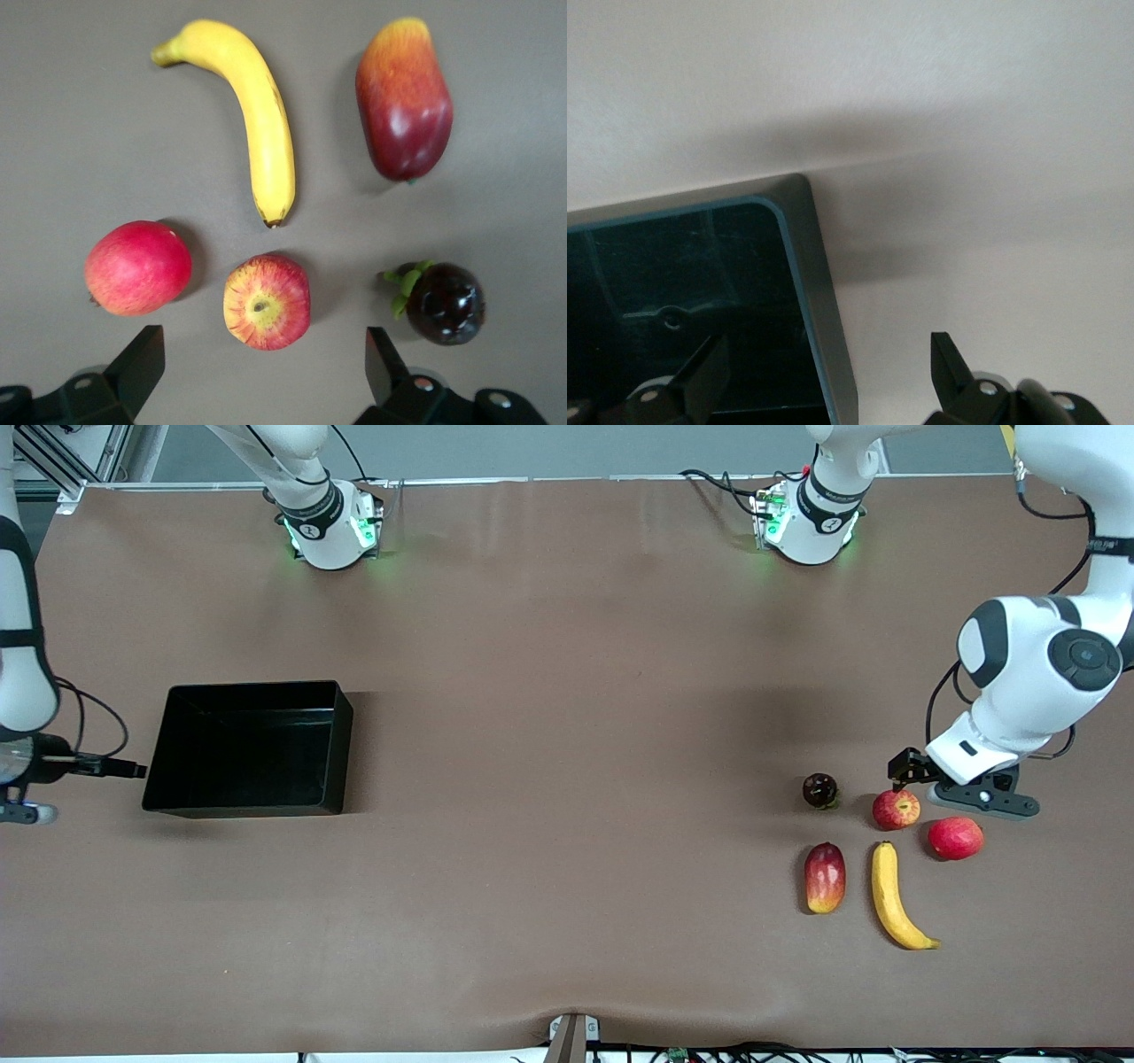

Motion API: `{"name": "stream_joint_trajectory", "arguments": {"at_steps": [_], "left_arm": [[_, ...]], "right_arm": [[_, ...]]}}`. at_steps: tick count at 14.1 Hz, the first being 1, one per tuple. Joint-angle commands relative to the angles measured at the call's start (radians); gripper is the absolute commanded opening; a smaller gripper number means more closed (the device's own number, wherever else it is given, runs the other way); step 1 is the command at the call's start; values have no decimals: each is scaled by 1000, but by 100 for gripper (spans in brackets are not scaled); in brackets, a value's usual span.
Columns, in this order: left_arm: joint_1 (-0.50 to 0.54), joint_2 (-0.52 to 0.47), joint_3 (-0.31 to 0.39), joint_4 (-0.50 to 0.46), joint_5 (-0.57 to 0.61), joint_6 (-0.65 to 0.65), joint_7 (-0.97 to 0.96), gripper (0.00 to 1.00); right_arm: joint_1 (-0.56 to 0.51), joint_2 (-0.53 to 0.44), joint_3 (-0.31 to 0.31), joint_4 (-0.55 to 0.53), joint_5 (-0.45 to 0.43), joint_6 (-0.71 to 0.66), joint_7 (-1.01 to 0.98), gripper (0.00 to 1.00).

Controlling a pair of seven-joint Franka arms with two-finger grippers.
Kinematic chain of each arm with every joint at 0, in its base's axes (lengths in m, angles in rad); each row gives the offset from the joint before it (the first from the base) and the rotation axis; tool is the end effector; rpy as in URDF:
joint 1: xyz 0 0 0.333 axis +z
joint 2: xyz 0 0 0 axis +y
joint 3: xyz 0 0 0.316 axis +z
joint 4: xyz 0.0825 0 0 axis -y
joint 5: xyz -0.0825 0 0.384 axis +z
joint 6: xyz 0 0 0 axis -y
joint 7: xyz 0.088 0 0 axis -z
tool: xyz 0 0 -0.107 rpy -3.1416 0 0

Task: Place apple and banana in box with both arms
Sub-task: 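Lower the left gripper onto the striped apple while the right gripper grips the box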

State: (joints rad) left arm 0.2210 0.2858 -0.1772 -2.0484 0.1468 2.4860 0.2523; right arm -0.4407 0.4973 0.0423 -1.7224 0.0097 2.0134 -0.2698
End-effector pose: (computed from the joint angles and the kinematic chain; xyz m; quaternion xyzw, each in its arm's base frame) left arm 0.6052 0.0293 0.3172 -0.9849 0.1523 -0.0745 0.0360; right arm 0.5923 -0.2511 0.2826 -0.9923 0.0679 0.0923 0.0473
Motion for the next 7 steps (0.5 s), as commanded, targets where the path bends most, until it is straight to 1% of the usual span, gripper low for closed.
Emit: {"name": "stream_joint_trajectory", "arguments": {"at_steps": [1,2,3,4,5,6,7], "left_arm": [[17,38,-7,14,19,10,76,100],[18,53,-4,16,19,10,102,100],[26,65,1,23,19,10,120,100],[43,82,-1,33,19,10,139,100],[46,94,-2,42,19,10,130,100],[40,104,-2,45,17,10,108,100],[37,124,-1,54,16,10,72,100]], "right_arm": [[-24,-26,18,-63,6,47,-84,100],[-33,-25,18,-65,13,47,-118,81],[-33,-25,18,-74,16,47,-120,67],[-36,-23,19,-88,18,50,-120,43],[-38,-23,19,-95,25,62,-121,23],[-44,-22,19,-97,33,74,-134,16],[-49,-20,19,-97,35,74,-140,14]]}}
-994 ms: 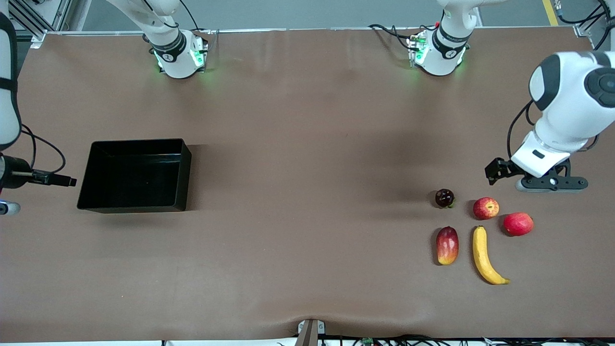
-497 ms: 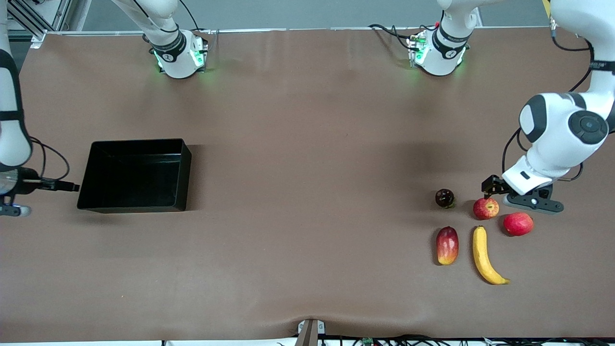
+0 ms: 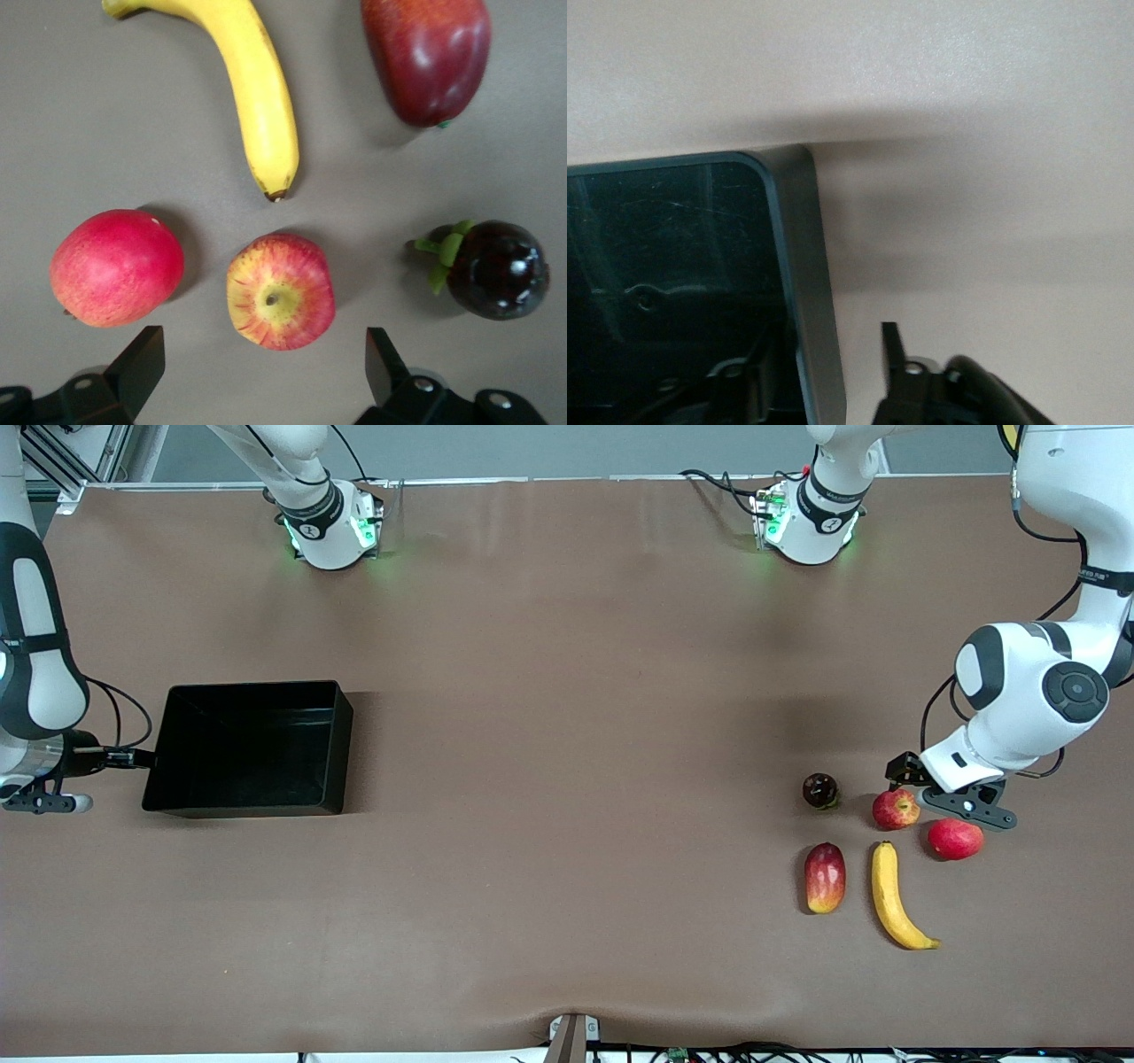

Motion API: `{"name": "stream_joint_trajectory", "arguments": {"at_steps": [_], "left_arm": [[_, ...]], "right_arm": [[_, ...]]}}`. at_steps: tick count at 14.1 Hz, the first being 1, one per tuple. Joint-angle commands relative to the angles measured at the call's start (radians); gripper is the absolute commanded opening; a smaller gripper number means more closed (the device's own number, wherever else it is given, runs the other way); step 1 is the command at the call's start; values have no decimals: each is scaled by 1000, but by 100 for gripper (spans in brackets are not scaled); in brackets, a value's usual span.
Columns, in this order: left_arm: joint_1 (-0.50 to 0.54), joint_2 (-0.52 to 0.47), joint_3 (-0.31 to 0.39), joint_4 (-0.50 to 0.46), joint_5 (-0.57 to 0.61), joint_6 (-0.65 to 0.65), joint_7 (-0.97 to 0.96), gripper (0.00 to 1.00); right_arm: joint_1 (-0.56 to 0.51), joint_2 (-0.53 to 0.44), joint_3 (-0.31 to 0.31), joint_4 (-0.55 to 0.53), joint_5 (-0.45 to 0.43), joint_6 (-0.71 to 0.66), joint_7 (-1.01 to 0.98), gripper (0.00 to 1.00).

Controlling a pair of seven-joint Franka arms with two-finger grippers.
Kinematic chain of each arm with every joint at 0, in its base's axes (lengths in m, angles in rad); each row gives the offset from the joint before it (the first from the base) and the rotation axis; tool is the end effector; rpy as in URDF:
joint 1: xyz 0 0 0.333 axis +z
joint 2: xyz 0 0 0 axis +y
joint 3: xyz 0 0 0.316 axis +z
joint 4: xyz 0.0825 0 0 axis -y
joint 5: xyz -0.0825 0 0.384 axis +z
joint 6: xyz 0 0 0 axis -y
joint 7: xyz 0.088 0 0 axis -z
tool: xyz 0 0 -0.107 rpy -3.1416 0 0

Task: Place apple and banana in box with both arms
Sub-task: 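Lower the left gripper onto the striped apple while the right gripper grips the box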

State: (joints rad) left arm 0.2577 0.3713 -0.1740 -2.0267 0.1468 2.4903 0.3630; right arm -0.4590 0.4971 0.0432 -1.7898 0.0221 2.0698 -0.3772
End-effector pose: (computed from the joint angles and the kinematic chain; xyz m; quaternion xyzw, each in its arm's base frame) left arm 0.6076 0.0537 0.2756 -0.9809 0.1871 -0.0454 0.0269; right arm 0.5760 -0.2550 0.2584 -0.9936 0.0270 0.0922 0.0598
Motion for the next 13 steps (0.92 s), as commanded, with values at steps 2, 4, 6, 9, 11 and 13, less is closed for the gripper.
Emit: {"name": "stream_joint_trajectory", "arguments": {"at_steps": [2,4,6,9,11,13], "left_arm": [[-5,54,-4,39,19,6,-101,100],[-6,60,-4,40,19,6,-108,100],[-6,83,-4,62,17,6,-113,100],[-6,113,-4,82,17,6,-116,100],[-6,130,-4,89,17,6,-124,100],[-9,135,-4,88,17,6,-151,98]], "right_arm": [[-26,-22,18,-49,24,13,-49,0],[-24,-28,21,-48,25,4,-49,0],[-18,-43,30,-36,44,-46,-48,0],[-6,-54,43,106,186,-305,-51,0],[48,-57,43,194,193,-411,-42,0],[91,-60,46,225,200,-496,-38,0]]}}
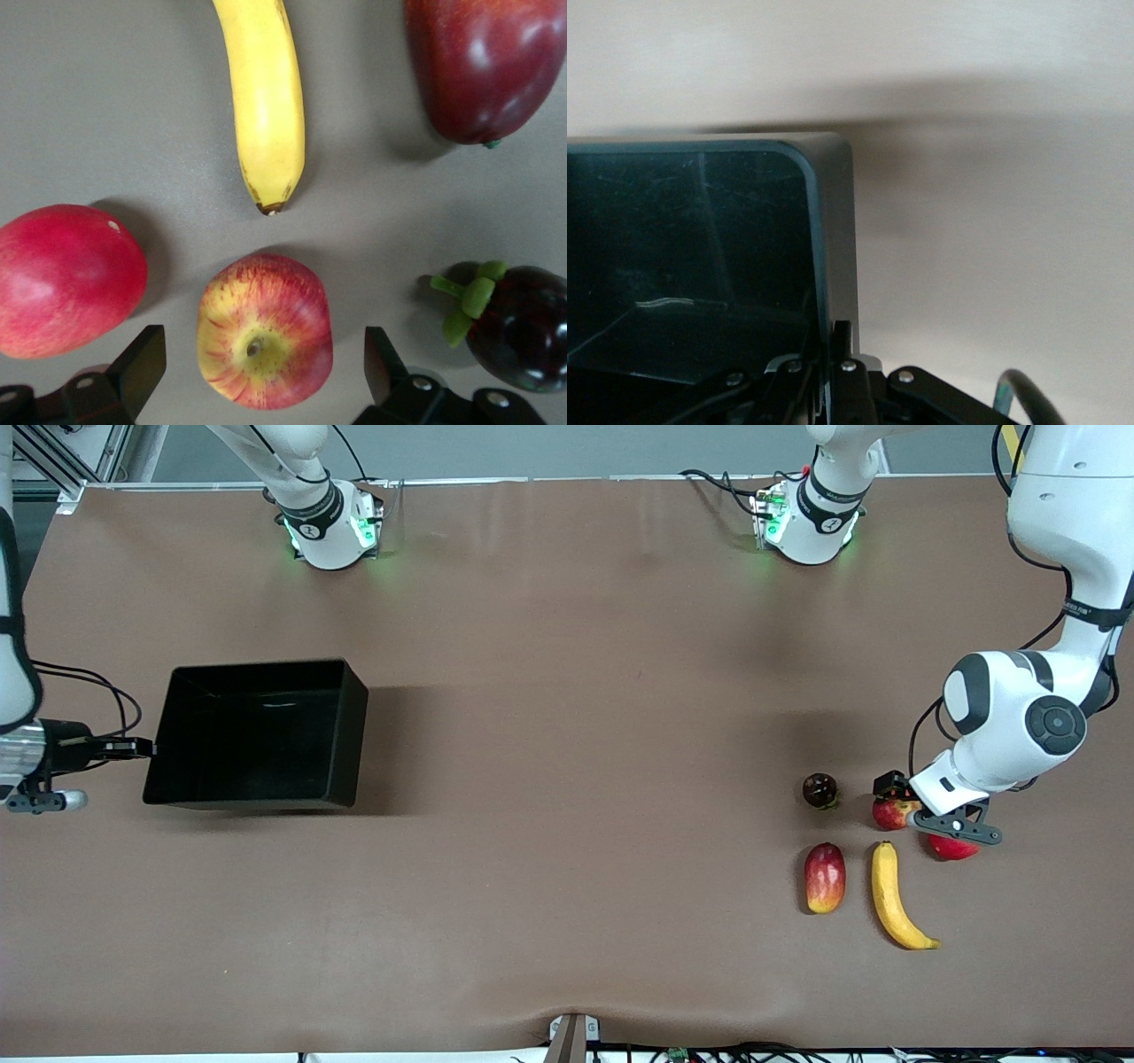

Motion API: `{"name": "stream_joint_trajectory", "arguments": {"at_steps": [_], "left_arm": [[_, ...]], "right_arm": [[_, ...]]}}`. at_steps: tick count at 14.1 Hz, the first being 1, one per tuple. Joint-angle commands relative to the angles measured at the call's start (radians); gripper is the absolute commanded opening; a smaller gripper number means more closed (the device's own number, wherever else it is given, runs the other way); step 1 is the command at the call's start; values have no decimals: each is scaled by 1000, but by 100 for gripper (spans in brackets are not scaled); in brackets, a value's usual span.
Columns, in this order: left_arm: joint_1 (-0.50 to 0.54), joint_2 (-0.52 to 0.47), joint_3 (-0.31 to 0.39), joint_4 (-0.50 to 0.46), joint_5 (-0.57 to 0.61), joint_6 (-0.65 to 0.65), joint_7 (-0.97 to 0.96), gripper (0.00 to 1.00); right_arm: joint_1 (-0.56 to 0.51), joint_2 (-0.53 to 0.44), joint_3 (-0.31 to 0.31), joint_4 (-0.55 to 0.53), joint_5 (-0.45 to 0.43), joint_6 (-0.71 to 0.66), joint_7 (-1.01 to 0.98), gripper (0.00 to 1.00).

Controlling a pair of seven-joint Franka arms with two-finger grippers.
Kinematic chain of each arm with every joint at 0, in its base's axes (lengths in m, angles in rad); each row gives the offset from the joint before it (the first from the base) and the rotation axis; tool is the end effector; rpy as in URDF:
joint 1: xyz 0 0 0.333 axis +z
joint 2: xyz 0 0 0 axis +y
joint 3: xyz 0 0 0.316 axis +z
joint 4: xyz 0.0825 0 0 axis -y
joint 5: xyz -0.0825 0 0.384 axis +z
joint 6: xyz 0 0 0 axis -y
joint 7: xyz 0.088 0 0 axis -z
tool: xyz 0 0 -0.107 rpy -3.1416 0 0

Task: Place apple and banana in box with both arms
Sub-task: 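Lower the left gripper onto the striped apple while the right gripper grips the box, then slide the black box toward the fruit with the right gripper while the left gripper closes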

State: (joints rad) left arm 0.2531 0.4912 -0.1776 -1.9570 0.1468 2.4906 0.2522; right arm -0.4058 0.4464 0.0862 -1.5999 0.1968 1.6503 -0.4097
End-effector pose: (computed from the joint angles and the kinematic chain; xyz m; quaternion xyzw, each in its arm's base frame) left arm 0.6218 0.0507 0.2314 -0.9906 0.1338 -0.0256 0.0088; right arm 0.6032 -0.1854 0.3506 -0.9741 -0.0166 0.1418 0.1755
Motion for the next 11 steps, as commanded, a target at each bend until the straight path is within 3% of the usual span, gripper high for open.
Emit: {"name": "stream_joint_trajectory", "arguments": {"at_steps": [1,4,6,10,11], "left_arm": [[-5,15,0,20,19,5,-47,96],[-3,21,0,18,19,7,-47,94],[2,29,1,18,20,21,-47,92],[5,44,1,18,20,36,-41,83],[5,52,1,18,20,39,-39,77]], "right_arm": [[63,-23,12,32,26,-84,-6,0],[187,-66,15,23,32,-89,81,0],[276,-78,14,12,105,-86,176,0],[421,-74,14,8,183,-44,345,0],[455,-71,14,6,185,-17,380,0]]}}
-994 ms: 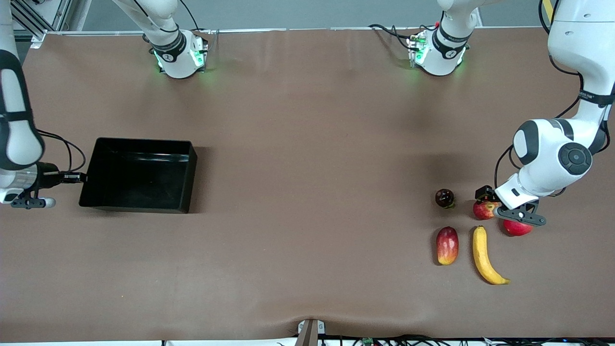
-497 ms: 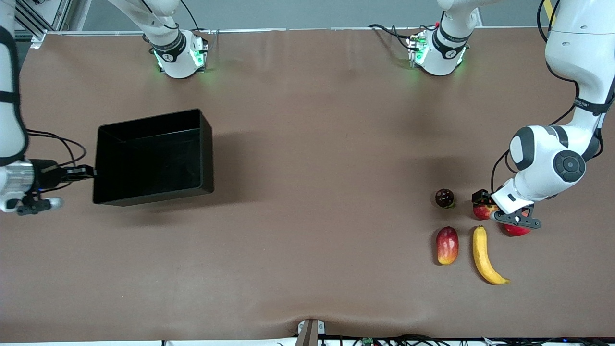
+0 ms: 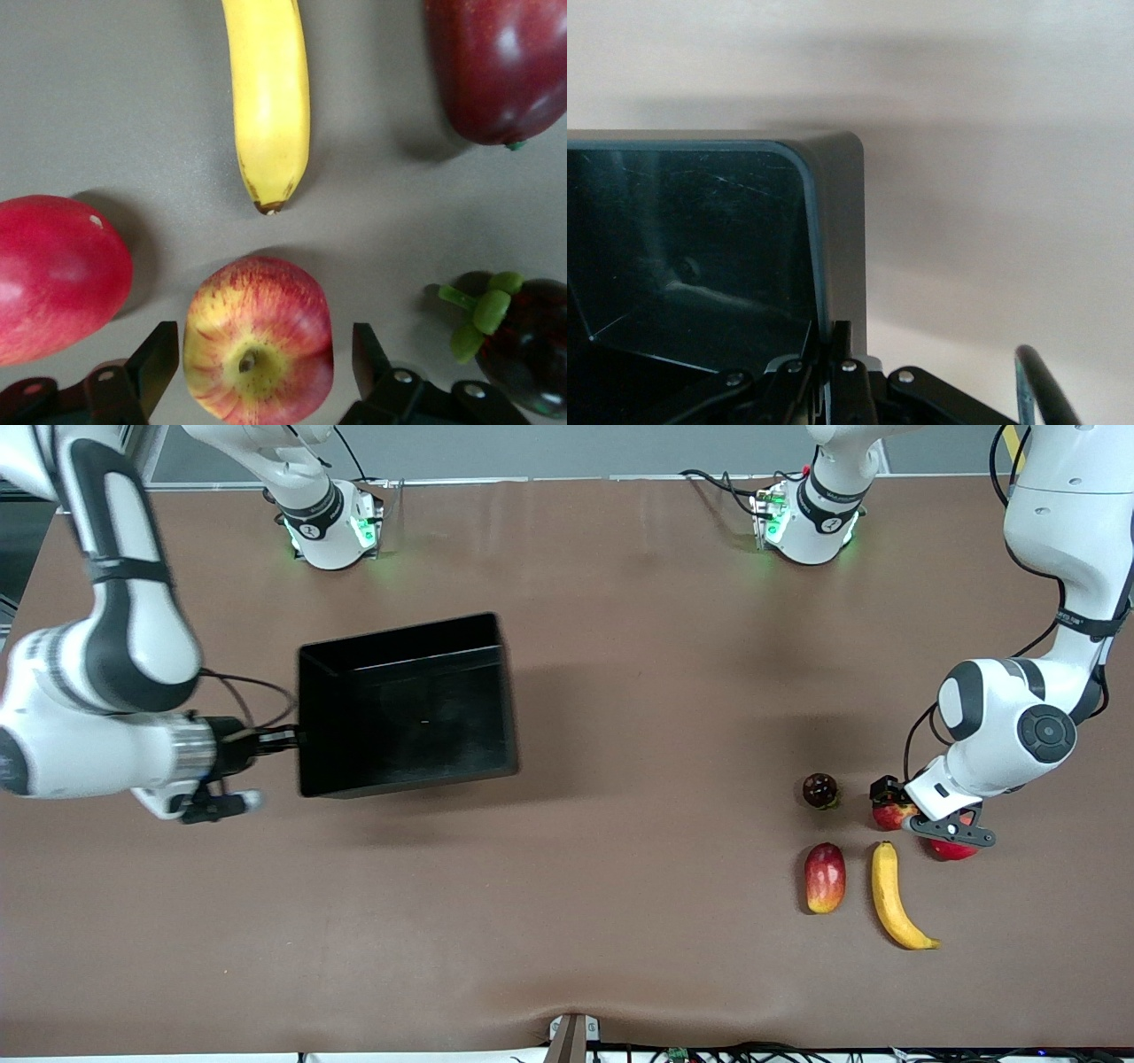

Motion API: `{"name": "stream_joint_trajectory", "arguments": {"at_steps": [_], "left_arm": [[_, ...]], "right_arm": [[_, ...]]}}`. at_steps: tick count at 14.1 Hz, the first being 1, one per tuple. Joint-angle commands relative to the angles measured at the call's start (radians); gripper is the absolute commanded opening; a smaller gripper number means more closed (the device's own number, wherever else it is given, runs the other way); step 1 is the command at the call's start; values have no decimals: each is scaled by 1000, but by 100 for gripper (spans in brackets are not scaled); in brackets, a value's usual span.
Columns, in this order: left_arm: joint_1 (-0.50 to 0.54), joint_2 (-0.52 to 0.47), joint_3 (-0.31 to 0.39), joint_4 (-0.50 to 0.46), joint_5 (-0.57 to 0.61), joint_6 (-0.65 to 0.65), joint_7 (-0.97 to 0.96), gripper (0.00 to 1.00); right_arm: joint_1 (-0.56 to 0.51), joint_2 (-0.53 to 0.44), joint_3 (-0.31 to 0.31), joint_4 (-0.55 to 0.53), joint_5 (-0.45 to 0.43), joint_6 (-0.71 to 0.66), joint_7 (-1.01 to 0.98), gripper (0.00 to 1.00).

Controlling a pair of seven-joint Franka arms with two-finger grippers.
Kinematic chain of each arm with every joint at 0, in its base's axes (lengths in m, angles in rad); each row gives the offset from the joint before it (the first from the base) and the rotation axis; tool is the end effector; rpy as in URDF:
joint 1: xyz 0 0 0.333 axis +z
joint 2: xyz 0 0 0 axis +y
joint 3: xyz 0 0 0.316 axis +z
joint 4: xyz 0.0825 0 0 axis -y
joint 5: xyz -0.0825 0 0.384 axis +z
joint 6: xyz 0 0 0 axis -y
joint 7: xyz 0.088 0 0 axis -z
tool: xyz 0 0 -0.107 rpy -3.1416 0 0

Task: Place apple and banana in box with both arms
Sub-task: 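Slide the black box toward the fruit with the right gripper while the left gripper closes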

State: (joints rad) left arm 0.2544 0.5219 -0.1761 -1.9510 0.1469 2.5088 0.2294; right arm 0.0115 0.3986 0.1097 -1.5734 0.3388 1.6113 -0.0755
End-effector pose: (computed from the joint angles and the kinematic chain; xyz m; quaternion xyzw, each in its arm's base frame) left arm 0.6223 0.0519 0.2166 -0.9924 0.1210 -0.0233 0.0049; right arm 0.6236 0.1025 0.3952 -0.9650 -0.0579 0.1799 0.1818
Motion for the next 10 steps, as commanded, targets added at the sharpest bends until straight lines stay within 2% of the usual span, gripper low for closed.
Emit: {"name": "stream_joint_trajectory", "arguments": {"at_steps": [1,3,5,7,10], "left_arm": [[3,24,0,12,20,25,-15,70],[5,24,0,12,20,27,-12,49],[13,17,0,14,26,27,37,0],[8,0,-3,15,26,27,38,0],[6,-75,-10,3,26,-7,33,0]], "right_arm": [[85,-21,-12,-20,43,47,118,0],[163,-18,-12,-20,42,99,256,0],[211,-8,-12,-28,43,134,273,0],[289,20,-12,-36,52,211,368,0],[413,81,-12,-36,51,375,520,0]]}}
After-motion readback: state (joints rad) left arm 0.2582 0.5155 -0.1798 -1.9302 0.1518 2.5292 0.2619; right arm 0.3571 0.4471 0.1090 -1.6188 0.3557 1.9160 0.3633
